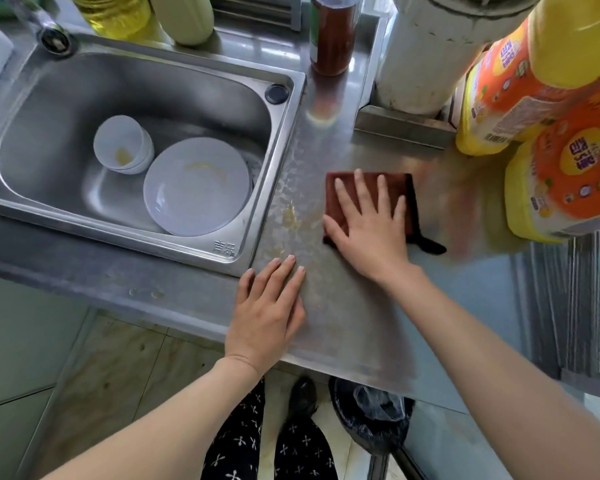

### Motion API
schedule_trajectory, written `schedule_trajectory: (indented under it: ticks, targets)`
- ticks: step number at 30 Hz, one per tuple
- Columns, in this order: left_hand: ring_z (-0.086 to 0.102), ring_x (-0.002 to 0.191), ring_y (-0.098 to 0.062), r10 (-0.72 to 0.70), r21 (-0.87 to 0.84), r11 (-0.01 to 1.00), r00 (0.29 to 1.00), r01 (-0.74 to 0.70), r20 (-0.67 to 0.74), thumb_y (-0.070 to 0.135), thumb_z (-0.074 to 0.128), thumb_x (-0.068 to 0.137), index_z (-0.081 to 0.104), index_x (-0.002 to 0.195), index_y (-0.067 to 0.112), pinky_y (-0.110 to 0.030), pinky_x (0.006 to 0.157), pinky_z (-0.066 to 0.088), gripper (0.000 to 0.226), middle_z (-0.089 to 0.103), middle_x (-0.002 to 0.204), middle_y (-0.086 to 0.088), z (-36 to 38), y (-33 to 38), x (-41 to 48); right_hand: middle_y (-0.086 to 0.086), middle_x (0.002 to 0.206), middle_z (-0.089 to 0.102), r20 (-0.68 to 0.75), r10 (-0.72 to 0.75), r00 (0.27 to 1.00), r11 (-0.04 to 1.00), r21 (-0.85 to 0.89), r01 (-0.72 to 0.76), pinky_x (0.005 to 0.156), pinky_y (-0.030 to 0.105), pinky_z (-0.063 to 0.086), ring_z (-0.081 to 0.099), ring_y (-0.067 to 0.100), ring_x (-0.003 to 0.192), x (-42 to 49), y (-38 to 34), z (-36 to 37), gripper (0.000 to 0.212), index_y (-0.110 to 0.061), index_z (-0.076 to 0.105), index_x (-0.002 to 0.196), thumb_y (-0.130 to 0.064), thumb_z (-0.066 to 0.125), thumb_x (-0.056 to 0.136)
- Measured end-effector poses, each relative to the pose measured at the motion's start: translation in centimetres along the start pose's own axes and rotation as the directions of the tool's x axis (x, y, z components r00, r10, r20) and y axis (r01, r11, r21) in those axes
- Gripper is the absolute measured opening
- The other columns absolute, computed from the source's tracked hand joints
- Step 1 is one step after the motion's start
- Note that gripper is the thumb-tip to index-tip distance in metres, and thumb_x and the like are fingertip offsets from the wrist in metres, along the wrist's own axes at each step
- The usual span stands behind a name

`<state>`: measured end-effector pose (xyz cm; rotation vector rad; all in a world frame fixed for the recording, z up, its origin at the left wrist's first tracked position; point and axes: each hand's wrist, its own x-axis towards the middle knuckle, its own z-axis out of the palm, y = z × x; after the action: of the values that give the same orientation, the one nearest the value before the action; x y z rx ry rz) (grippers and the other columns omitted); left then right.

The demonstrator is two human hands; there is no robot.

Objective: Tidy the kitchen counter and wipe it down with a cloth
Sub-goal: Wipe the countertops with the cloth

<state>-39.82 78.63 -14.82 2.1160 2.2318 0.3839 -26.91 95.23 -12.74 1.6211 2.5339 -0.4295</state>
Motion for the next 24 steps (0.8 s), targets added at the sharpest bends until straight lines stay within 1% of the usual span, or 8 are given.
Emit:
schedule_trajectory:
  ticks: [3, 7, 9, 11, 15, 18, 20, 24]
  targets:
    - [0.044, 0.125, -0.02, -0.004, -0.005, 1.0, 1.0, 0.004, -0.001, 0.028, 0.042, 0.09, 0.055, 0.128, 0.017, -0.044, 0.104, 0.031, 0.041, 0.053, 0.135, -0.002, 0.0, 0.0, 0.0, -0.007, 0.158, -0.009, 0.022, -0.031, 0.999, 0.998, -0.045, 0.032, 0.114, 0.051, -0.003, -0.01, 0.023, 0.145, 0.3, 3.5, -0.7, 0.064, -0.039, 0.0, 0.148, -0.061, 0.022, 0.092]
    - [0.045, 0.125, -0.02, -0.005, -0.01, 1.0, 1.0, 0.005, -0.001, 0.029, 0.042, 0.091, 0.056, 0.127, 0.017, -0.044, 0.104, 0.031, 0.041, 0.053, 0.135, -0.001, 0.0, 0.0, 0.0, -0.003, 0.159, -0.008, -0.025, 0.258, 0.966, 0.966, 0.006, -0.258, 0.114, 0.054, -0.002, -0.009, 0.028, 0.145, 2.1, 5.9, -1.4, 0.066, -0.033, 0.003, 0.149, -0.06, 0.021, 0.092]
    - [0.045, 0.125, -0.02, -0.004, -0.017, 1.0, 1.0, 0.004, 0.007, 0.029, 0.042, 0.091, 0.055, 0.127, 0.017, -0.045, 0.104, 0.031, 0.041, 0.053, 0.135, -0.002, 0.0, 0.0, 0.0, 0.0, 0.159, -0.008, -0.04, 0.323, 0.946, 0.946, 0.032, -0.322, 0.114, 0.056, -0.003, -0.01, 0.03, 0.144, 2.6, 4.0, -1.1, 0.065, -0.031, 0.003, 0.15, -0.058, 0.021, 0.093]
    - [0.045, 0.125, -0.02, -0.006, -0.021, 1.0, 1.0, 0.006, 0.009, 0.029, 0.042, 0.09, 0.054, 0.128, 0.017, -0.045, 0.104, 0.03, 0.042, 0.053, 0.135, -0.002, 0.0, 0.0, -0.1, -0.001, 0.159, -0.009, -0.029, 0.26, 0.965, 0.965, 0.042, -0.259, 0.113, 0.056, -0.005, -0.011, 0.03, 0.144, 2.1, 1.3, -0.6, 0.064, -0.032, 0.003, 0.15, -0.057, 0.022, 0.094]
    - [0.039, 0.126, -0.019, -0.082, -0.024, 0.996, 0.996, 0.083, 0.037, 0.029, 0.042, 0.085, 0.045, 0.127, 0.011, -0.043, 0.108, 0.024, 0.045, 0.048, 0.138, -0.007, -0.7, 0.2, 0.1, -0.006, 0.158, -0.009, -0.026, -0.006, 1.0, 1.0, 0.02, 0.006, 0.112, 0.053, -0.006, -0.012, 0.026, 0.144, -1.7, -2.9, 0.9, 0.063, -0.038, 0.003, 0.148, -0.059, 0.026, 0.093]
    - [0.036, 0.128, -0.021, -0.133, -0.082, 0.987, 0.99, 0.136, 0.037, 0.028, 0.04, 0.084, 0.044, 0.128, 0.012, -0.043, 0.11, 0.02, 0.047, 0.045, 0.138, -0.009, -1.6, 0.2, 0.1, -0.009, 0.158, -0.011, 0.062, -0.13, 0.99, 0.99, -0.049, 0.133, 0.114, 0.049, -0.004, -0.012, 0.022, 0.145, -3.8, -1.7, 0.9, 0.068, -0.043, -0.001, 0.146, -0.068, 0.013, 0.084]
    - [0.035, 0.129, -0.022, -0.154, -0.099, 0.983, 0.988, 0.154, 0.003, 0.028, 0.04, 0.084, 0.046, 0.127, 0.014, -0.043, 0.109, 0.019, 0.046, 0.046, 0.138, -0.009, -2.5, -0.8, 0.3, -0.009, 0.158, -0.011, 0.082, -0.053, 0.995, 0.997, -0.05, 0.057, 0.115, 0.049, -0.002, -0.011, 0.022, 0.145, -3.0, 0.5, 0.1, 0.067, -0.042, -0.001, 0.147, -0.067, 0.017, 0.087]
    - [0.033, 0.132, -0.023, -0.145, -0.036, 0.989, 0.989, 0.144, -0.023, 0.032, 0.037, 0.085, 0.05, 0.128, 0.018, -0.045, 0.108, 0.017, 0.047, 0.047, 0.14, -0.006, -3.6, -5.1, 0.7, -0.004, 0.158, -0.011, 0.099, 0.256, 0.962, 0.957, 0.113, -0.266, 0.113, 0.059, -0.004, -0.013, 0.03, 0.144, 0.2, -0.2, -1.3, 0.065, -0.033, 0.004, 0.149, -0.053, 0.031, 0.093]
